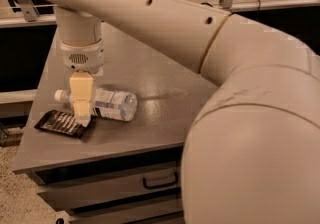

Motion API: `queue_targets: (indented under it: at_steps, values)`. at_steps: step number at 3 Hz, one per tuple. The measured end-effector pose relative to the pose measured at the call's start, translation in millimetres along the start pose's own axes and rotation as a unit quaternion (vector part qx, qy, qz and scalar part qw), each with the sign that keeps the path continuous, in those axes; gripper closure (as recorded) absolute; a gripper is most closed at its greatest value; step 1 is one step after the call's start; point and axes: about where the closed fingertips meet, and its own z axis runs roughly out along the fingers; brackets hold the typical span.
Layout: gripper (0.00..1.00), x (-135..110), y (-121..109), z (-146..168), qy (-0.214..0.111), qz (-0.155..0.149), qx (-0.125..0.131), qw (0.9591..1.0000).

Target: Place blue plastic bottle upright

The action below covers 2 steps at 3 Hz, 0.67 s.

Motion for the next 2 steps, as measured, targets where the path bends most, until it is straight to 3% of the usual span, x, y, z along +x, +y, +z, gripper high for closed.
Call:
queue_targets:
  at_steps: [1,2]
  values:
    - [0.00,-18.1,-13.7,17.3,0.041,0.002,0.020,0.9990]
    - [0.00,-25.6,-17.3,17.5,0.028,-0.002,0.029,0.9992]
